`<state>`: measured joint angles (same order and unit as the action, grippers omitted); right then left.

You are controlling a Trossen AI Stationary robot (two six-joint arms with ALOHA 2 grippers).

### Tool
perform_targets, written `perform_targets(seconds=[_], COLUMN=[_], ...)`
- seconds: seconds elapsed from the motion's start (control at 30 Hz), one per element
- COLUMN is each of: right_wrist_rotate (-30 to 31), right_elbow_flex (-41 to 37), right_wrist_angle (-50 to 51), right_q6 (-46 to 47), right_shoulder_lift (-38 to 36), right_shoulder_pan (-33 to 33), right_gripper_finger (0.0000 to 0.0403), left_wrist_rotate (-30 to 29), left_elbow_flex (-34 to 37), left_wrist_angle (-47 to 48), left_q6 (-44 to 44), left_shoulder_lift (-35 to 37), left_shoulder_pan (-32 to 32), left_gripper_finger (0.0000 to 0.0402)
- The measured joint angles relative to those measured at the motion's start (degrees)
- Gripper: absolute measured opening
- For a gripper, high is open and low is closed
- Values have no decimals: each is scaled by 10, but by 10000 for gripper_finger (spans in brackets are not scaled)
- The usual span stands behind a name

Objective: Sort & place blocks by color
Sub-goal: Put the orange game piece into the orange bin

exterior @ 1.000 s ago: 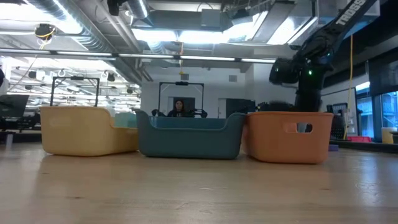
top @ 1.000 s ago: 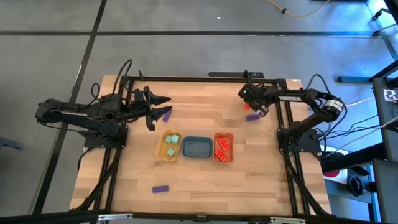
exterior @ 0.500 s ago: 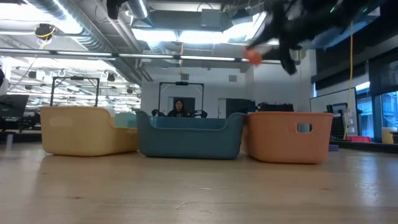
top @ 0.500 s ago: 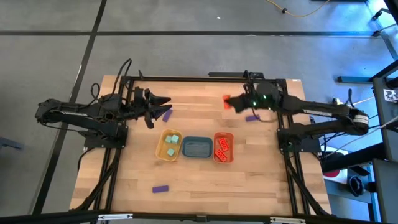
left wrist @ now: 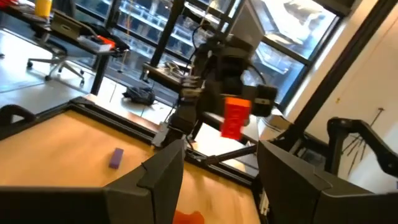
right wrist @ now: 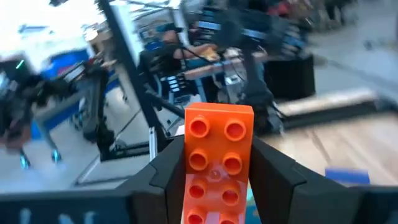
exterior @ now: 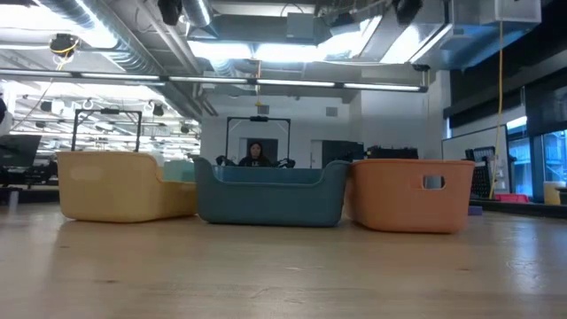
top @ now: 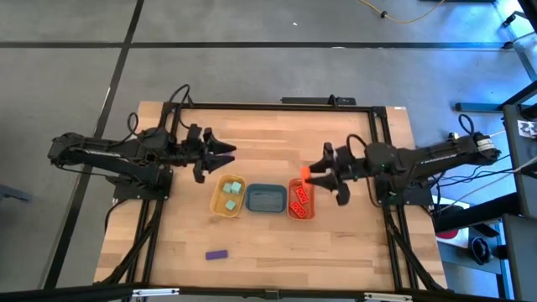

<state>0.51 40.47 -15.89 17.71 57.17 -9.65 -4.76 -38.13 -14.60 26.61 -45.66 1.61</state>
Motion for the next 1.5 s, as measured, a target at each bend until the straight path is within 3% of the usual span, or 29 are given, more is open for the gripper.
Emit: perform_targets(seconds=[0.17,0.47,0.6,0.77,0.9,1.17,1.5], right_wrist_rotate=[0,0,0,0,-2,-2,-1], right_elbow_flex=[0,3,78,208,259,242,236], right_wrist_angle=[-1,3,128,346,444,530,526], right_q6=[-90,-90,-75,-76,-60,-1,15], right_shoulder_lift=[0,0,23,100,169,288,404], right_shoulder_pan=[-32,-33,-33,-33,-33,-33,-33], right_gripper_finger=[138,138,138,138,138,138,138], left_wrist_rotate=[-22,-37,-38,-50,-50,-48,-48], left_elbow_flex=[0,0,0,0,0,0,0], left_wrist_angle=[0,0,0,0,0,0,0], left_q6=[-2,-31,-32,-32,-32,-32,-33], left_shoulder_lift=[-1,-1,-1,-1,-1,-1,-1], left_shoulder_pan=[0,0,0,0,0,0,0], left_gripper_finger=[195,195,195,195,195,195,195])
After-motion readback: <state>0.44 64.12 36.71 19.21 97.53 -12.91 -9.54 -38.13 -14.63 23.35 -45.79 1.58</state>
